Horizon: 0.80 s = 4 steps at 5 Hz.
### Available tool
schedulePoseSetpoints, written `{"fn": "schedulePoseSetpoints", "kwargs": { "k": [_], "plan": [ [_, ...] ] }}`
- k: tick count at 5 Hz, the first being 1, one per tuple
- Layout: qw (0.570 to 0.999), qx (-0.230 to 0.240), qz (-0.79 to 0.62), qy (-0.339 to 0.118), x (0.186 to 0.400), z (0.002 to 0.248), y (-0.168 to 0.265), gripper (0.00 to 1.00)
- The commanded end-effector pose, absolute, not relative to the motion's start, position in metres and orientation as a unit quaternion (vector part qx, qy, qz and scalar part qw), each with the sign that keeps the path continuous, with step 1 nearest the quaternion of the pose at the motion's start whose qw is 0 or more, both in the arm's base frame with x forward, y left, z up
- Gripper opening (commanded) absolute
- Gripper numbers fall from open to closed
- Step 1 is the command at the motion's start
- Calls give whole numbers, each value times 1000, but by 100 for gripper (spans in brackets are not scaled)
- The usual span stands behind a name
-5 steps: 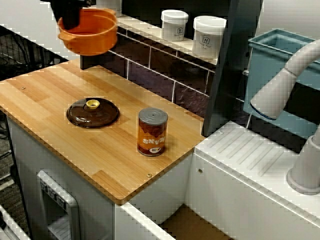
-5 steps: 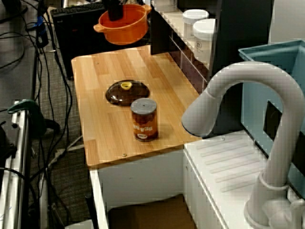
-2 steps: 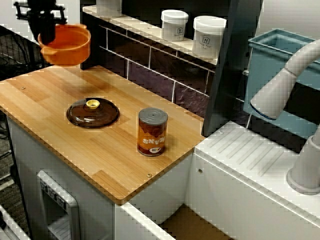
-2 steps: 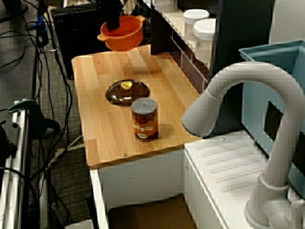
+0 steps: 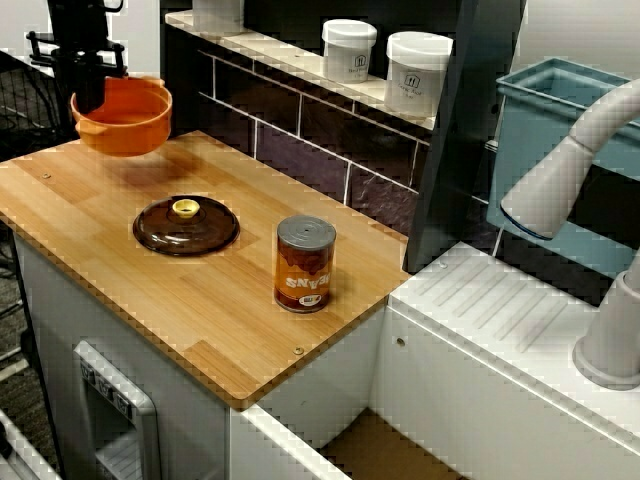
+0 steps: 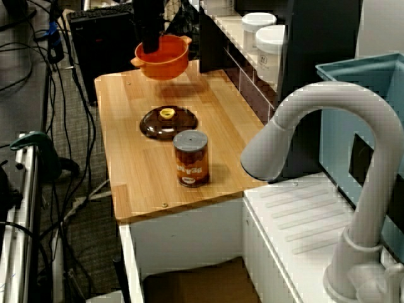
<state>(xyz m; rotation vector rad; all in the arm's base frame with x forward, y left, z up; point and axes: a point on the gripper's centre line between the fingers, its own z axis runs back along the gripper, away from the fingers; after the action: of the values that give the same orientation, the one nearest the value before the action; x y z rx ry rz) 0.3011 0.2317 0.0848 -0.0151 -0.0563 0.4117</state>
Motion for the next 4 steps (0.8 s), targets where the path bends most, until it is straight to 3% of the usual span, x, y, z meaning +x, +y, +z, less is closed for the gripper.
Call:
{"fn": "schedulePoseSetpoints", "kwargs": {
  "k": [1,2,3,4],
  "plan": [
    [980,23,195,-27,289,69,223,0],
    [981,33,189,-19,288,58,214,0],
    [980,33,194,-8,289,55,208,87],
    [981,23,191,-8,289,55,207,100]
  ]
}}
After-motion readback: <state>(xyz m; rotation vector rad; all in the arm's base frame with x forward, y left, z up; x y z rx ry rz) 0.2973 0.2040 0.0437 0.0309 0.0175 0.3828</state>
